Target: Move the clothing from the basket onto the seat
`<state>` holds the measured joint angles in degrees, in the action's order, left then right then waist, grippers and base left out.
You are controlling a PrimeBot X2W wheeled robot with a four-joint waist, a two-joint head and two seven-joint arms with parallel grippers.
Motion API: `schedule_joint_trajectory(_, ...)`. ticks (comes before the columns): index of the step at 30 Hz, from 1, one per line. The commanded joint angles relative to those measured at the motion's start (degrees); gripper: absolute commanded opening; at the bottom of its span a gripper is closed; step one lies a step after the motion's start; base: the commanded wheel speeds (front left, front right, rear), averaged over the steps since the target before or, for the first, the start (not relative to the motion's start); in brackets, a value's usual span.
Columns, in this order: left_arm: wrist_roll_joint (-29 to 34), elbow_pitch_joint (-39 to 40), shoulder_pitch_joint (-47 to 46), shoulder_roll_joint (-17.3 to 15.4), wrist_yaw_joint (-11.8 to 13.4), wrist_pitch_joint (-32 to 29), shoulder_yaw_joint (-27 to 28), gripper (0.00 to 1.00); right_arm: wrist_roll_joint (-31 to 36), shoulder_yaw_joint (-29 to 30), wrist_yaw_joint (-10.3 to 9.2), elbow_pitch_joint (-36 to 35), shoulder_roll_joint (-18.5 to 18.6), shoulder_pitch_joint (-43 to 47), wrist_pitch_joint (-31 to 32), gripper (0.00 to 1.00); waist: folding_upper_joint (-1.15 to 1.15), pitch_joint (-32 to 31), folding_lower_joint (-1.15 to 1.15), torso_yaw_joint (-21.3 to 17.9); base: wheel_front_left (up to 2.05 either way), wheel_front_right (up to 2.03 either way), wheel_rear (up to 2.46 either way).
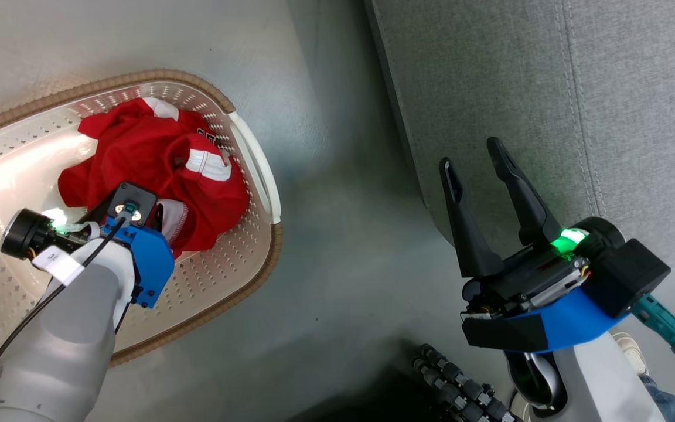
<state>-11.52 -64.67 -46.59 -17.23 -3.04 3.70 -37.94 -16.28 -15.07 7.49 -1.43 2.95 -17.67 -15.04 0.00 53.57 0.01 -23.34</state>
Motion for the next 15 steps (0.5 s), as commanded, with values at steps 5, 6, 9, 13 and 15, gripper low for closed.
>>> schedule_joint_trajectory(5, 0.2, -3.3, -2.6, 1.1, 0.5, -2.2, -0.8, 1.0, -0.4, -0.2, 0.01, -0.9, -0.1, 1.2, -0.2, 1.0, 0.0, 0.6, -0.01, 0.4, 0.0, 0.0, 0.0)
schedule_joint_trajectory(6, 0.0, -3.9, -2.9, 1.4, 0.4, -2.6, -0.8, 1.0, -0.4, -0.1, 0.01, -0.9, -0.1, 1.3, -0.2, 1.0, 0.0, 0.7, -0.01, 0.5, 0.0, 0.0, 0.0)
schedule_joint_trajectory(9, -0.8, -5.0, -3.2, 2.3, -0.4, -3.0, -0.7, 0.0, -0.5, 0.1, 0.01, -1.1, -0.1, 1.5, -0.2, 1.0, 0.0, 0.7, -0.01, 0.5, 0.0, 0.0, 0.0)
schedule_joint_trajectory(13, -1.8, -6.0, -3.7, 3.0, -1.4, -3.7, -0.6, 0.0, -0.6, 0.3, 0.01, -1.2, -0.1, 1.7, -0.2, 1.0, 0.0, 0.8, -0.01, 0.5, 0.0, 0.0, 0.0)
schedule_joint_trajectory(15, -2.2, -6.4, -3.7, 3.2, -1.8, -3.5, -0.7, 0.0, -0.7, 0.3, 0.01, -1.2, -0.1, 1.6, -0.2, 1.0, 0.0, 0.8, -0.01, 0.5, 0.0, 0.0, 0.0)
